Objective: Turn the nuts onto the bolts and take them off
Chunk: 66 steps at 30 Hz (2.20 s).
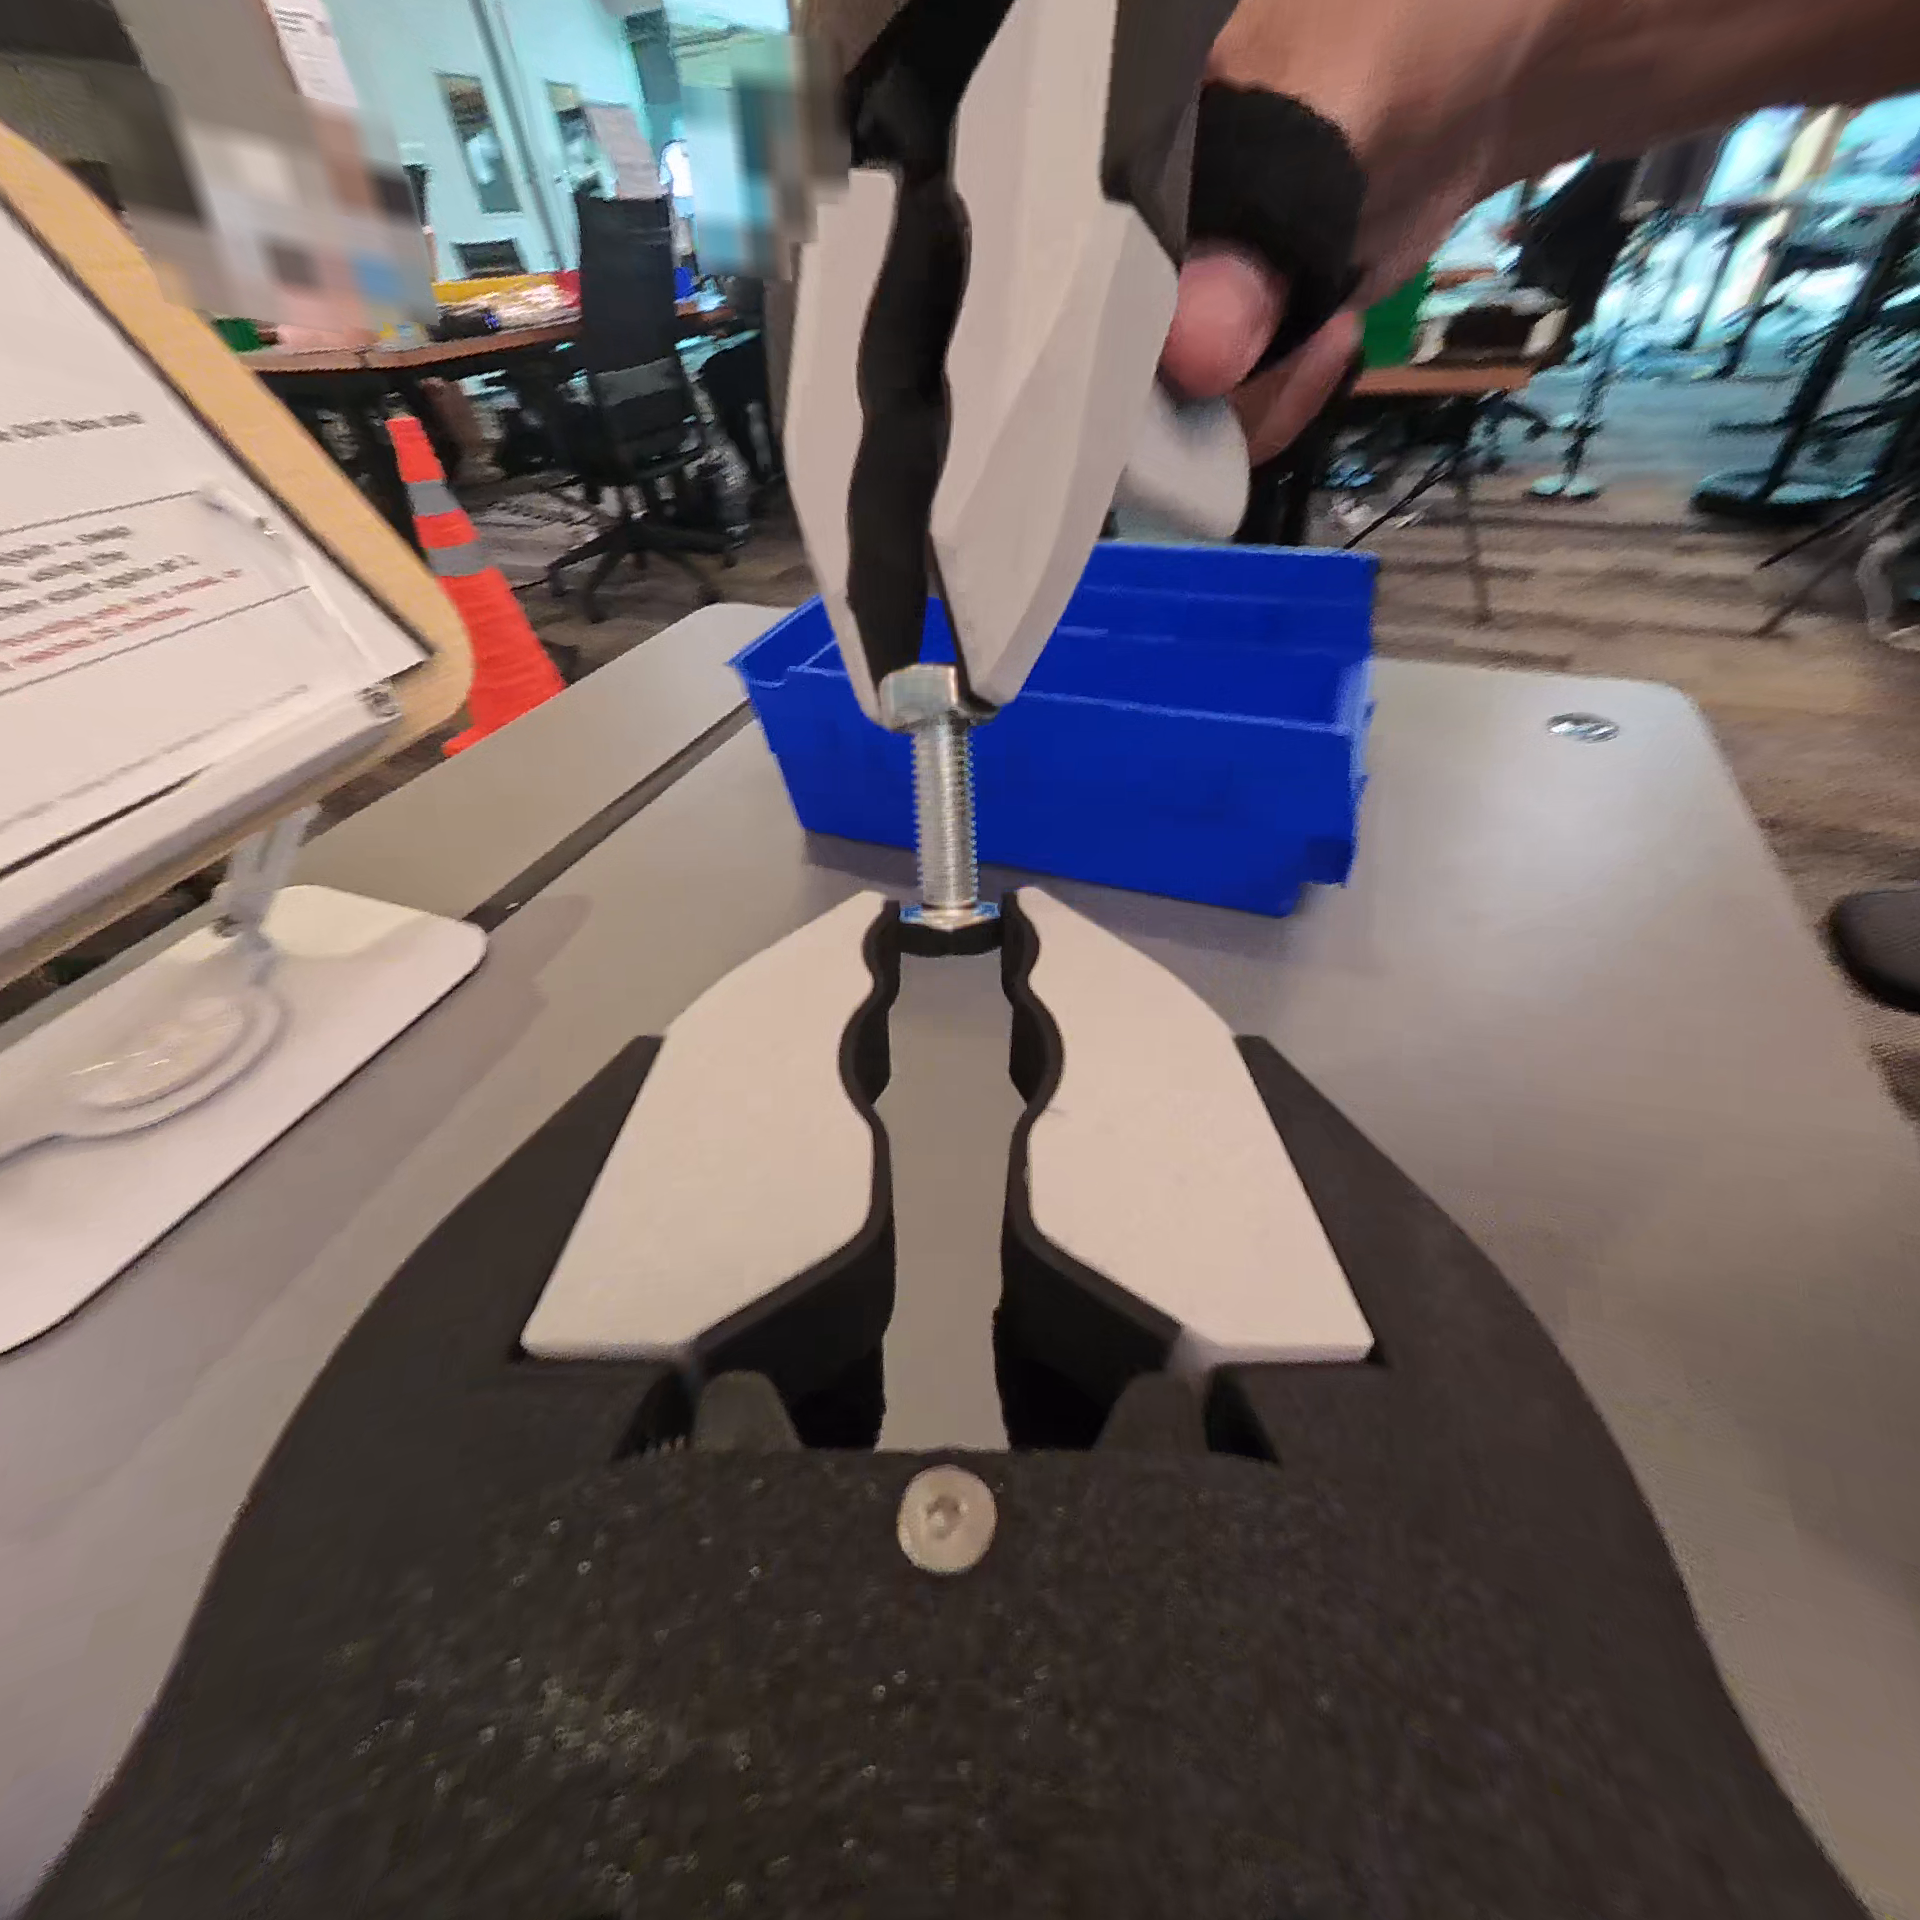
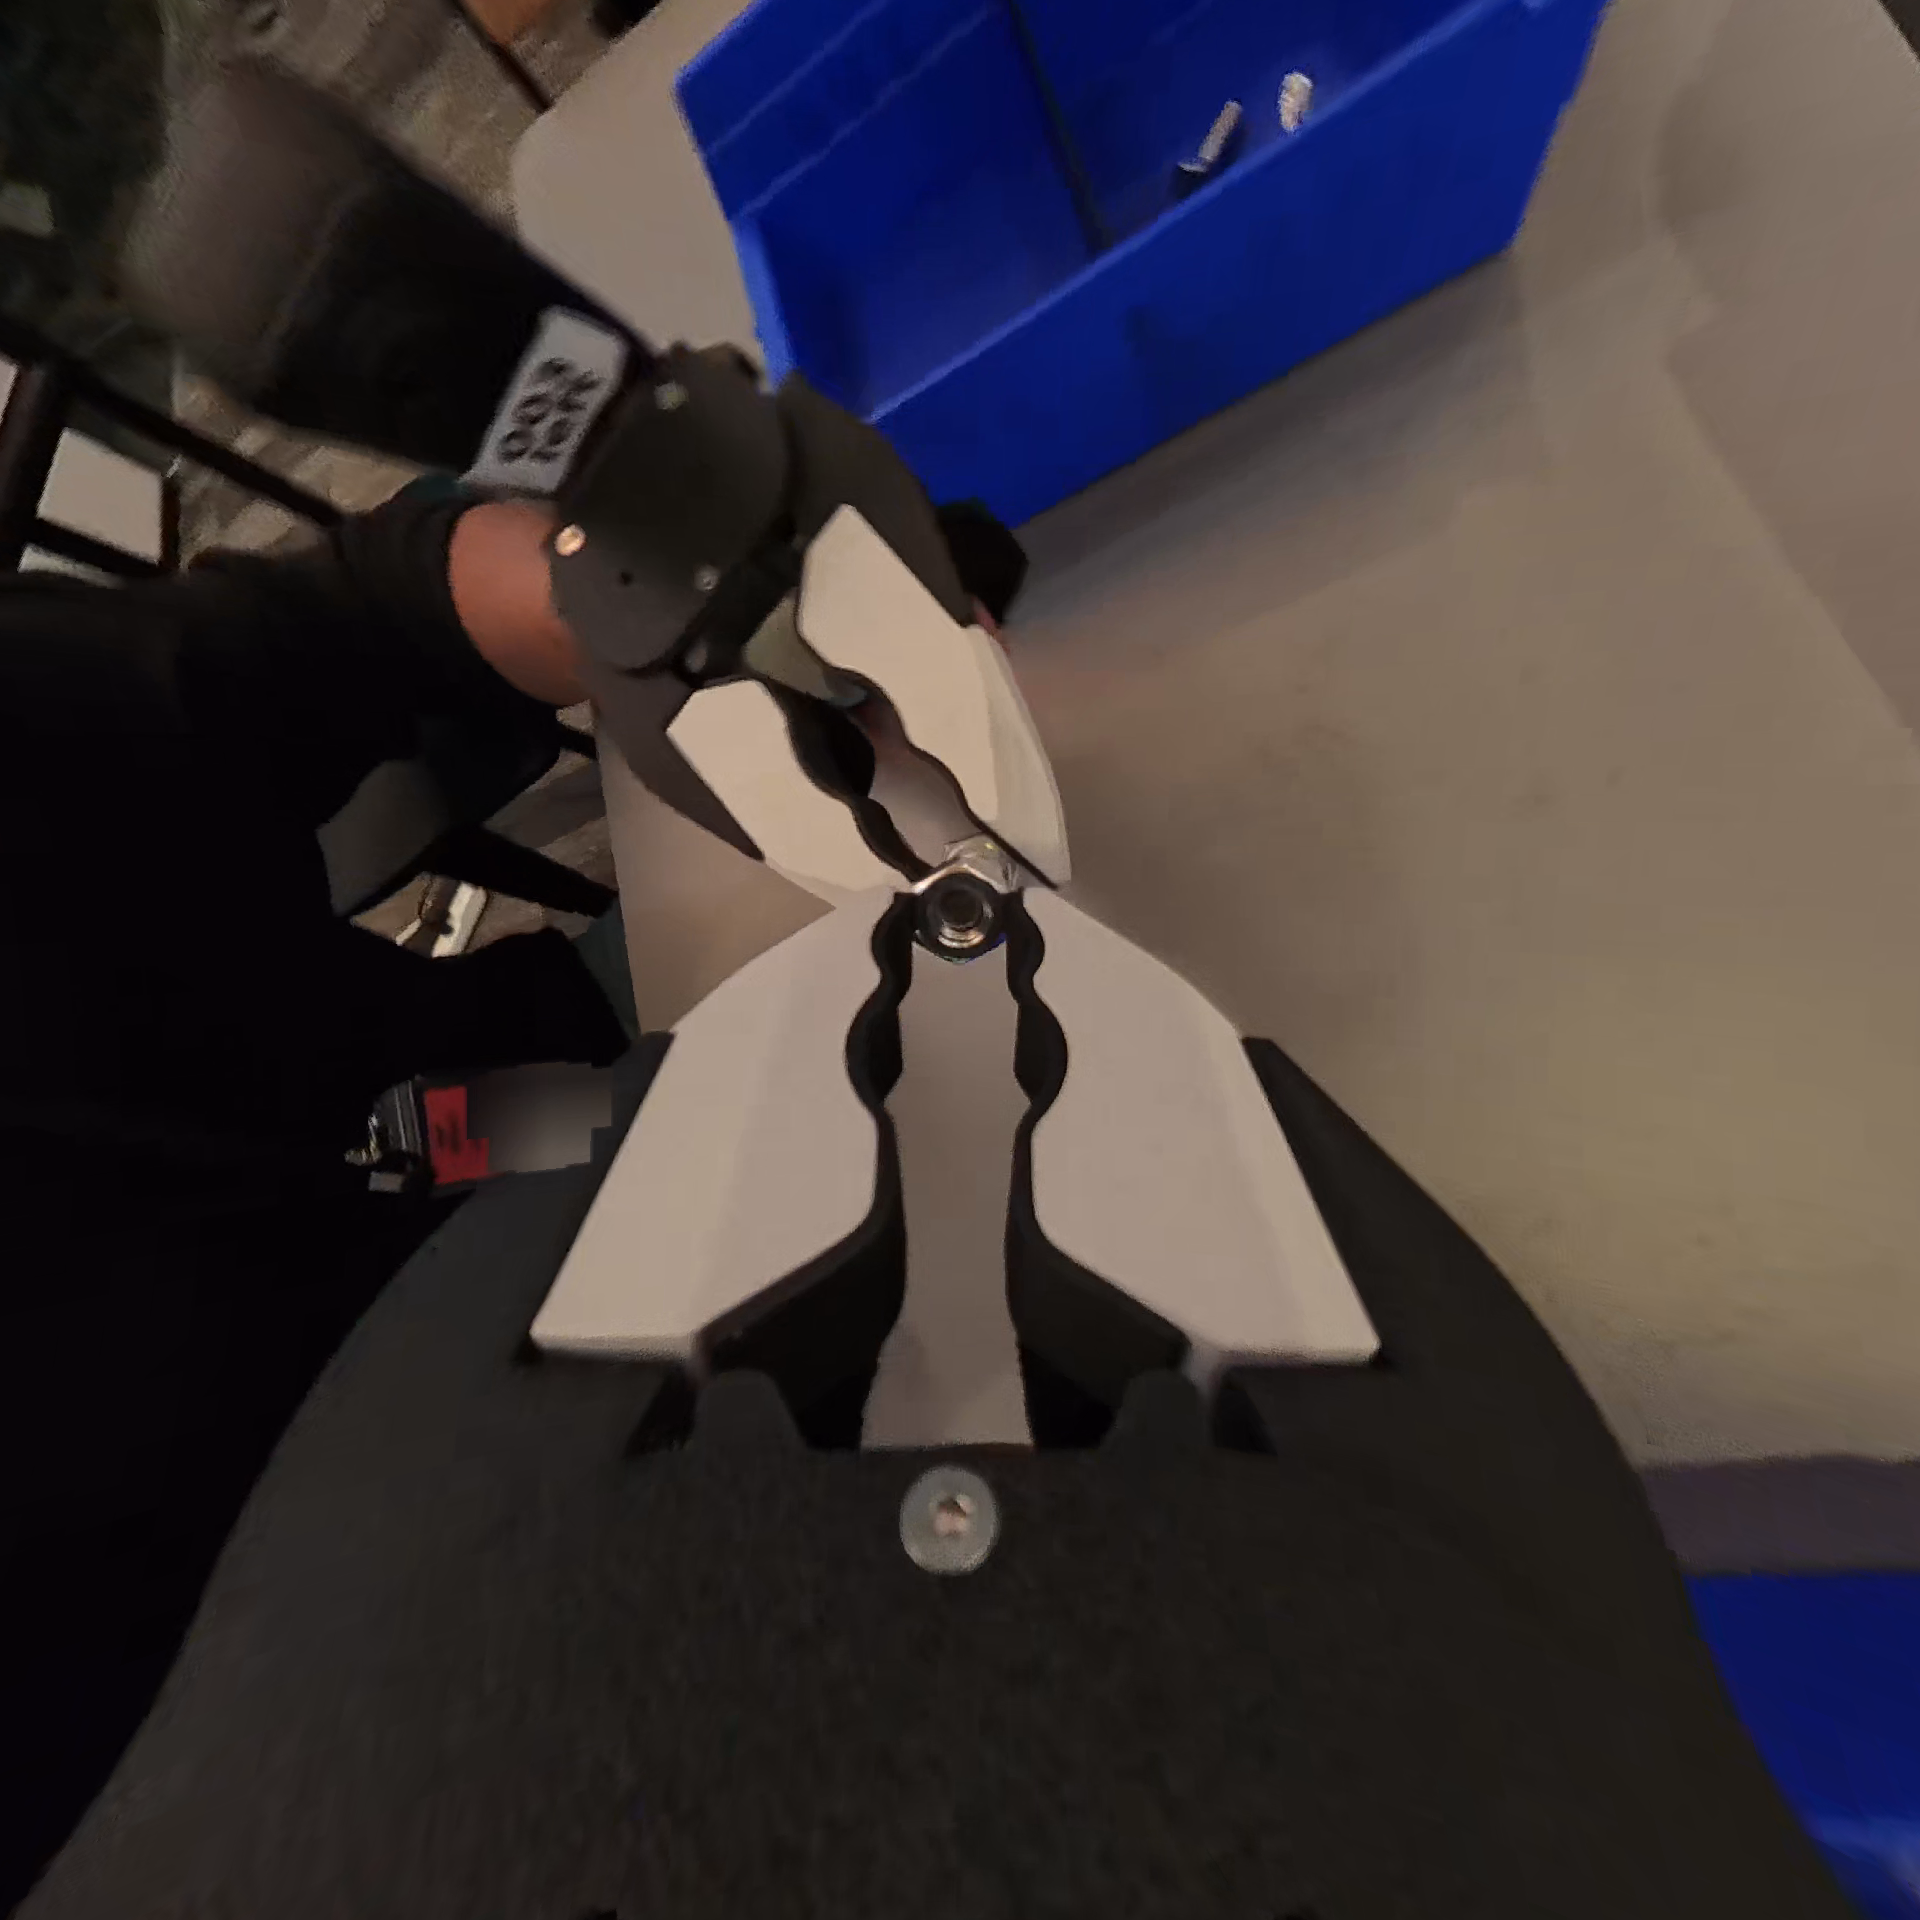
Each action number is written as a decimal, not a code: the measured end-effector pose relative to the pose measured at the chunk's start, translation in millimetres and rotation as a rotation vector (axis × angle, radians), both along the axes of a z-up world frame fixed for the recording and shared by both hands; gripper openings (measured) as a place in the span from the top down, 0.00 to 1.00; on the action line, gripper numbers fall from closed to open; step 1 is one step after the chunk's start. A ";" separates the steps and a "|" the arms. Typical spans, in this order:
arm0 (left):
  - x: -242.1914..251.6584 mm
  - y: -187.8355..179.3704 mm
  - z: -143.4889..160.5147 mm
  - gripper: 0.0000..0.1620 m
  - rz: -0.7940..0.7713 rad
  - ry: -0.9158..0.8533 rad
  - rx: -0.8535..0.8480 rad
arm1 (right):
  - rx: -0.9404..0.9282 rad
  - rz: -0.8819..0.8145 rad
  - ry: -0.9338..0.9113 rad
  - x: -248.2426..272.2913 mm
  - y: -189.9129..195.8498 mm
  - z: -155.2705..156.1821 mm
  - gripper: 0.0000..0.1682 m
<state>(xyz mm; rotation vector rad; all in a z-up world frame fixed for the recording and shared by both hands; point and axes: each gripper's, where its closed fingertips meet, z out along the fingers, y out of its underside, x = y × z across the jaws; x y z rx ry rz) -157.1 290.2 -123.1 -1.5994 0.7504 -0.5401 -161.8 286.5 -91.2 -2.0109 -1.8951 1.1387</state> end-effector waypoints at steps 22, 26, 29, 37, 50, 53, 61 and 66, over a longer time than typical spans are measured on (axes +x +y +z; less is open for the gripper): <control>-15.7 16.2 -31.0 0.89 0.260 0.347 0.040 | -0.458 -0.477 -0.351 5.5 13.3 -32.8 0.90; -16.2 16.5 -34.6 0.89 0.244 0.335 0.019 | -0.410 -0.453 -0.344 4.4 16.7 -35.2 0.90; -16.8 17.2 -38.9 0.89 0.233 0.321 -0.006 | -0.371 -0.426 -0.336 4.6 21.7 -36.1 0.90; 6.2 -4.4 -46.5 0.89 -0.071 0.091 -0.200 | 0.635 0.435 -0.279 29.2 33.6 -32.4 0.90; 2.8 -29.5 3.3 0.89 -0.345 -0.368 -0.274 | 0.850 0.377 0.347 8.2 12.1 5.3 0.90; -2.7 -30.3 14.8 0.89 -0.380 -0.480 -0.277 | 0.597 0.278 0.562 6.1 -5.9 24.9 0.90; 0.8 -44.1 25.5 0.89 -0.429 -0.442 -0.172 | 0.060 0.079 0.890 -2.4 -28.5 33.6 0.90; 0.5 -50.4 33.4 0.89 -0.474 -0.491 -0.151 | -0.122 0.024 1.083 -5.1 -35.9 43.5 0.90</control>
